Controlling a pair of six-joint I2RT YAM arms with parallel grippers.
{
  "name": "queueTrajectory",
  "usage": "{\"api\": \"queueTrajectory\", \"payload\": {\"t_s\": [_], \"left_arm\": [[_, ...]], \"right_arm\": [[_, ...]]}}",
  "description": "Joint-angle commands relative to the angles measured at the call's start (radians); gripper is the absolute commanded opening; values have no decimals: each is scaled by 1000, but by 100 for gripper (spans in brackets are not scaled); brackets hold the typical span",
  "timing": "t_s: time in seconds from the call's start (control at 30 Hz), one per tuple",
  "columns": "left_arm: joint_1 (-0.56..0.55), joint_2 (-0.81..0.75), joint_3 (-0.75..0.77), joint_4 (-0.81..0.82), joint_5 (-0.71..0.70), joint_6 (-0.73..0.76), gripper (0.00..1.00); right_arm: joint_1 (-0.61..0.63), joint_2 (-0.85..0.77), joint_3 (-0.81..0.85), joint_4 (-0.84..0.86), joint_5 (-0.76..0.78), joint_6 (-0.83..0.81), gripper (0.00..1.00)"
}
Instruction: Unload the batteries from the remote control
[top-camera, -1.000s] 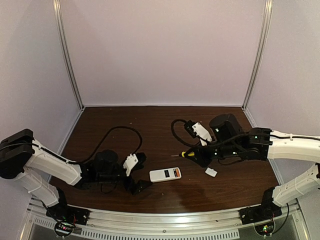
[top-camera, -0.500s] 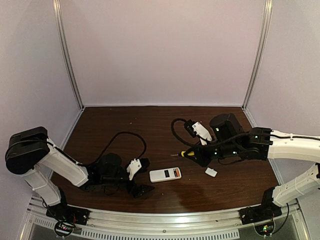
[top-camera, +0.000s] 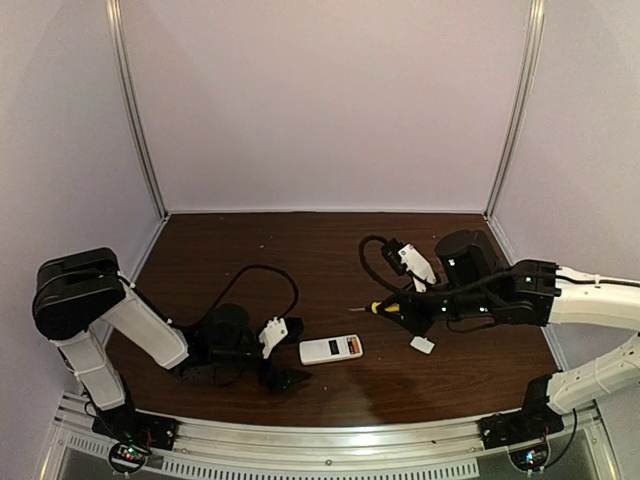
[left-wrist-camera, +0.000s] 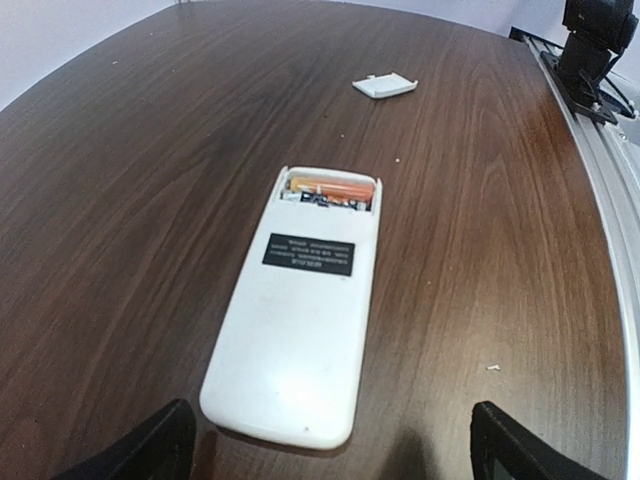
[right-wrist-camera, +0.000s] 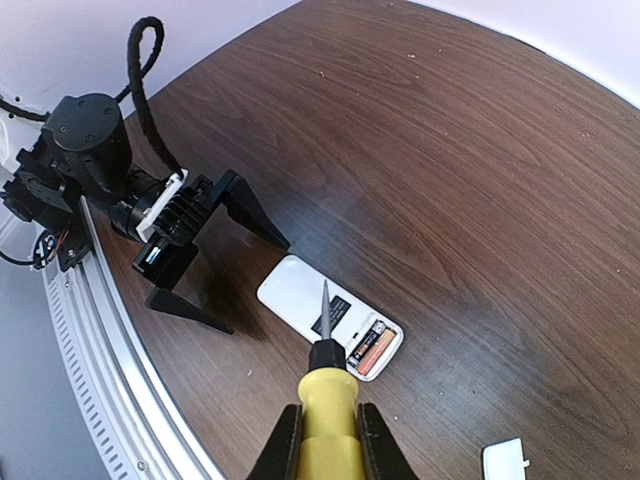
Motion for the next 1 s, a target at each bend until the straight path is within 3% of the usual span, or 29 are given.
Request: {"api": "queueTrajectory", "payload": {"t_s": [0.0,0.37,0.97], "left_arm": [[39,48,48,48,104,64,97],[78,199,194,1,246,125,93],[78,311,337,-107,258,210,81]], "right_arm": [[-6,-66,-40,-11,37,33,0],[-5,-158,-87,-63,74,74,0],[-6,-274,-123,-106,100,126,0]]}}
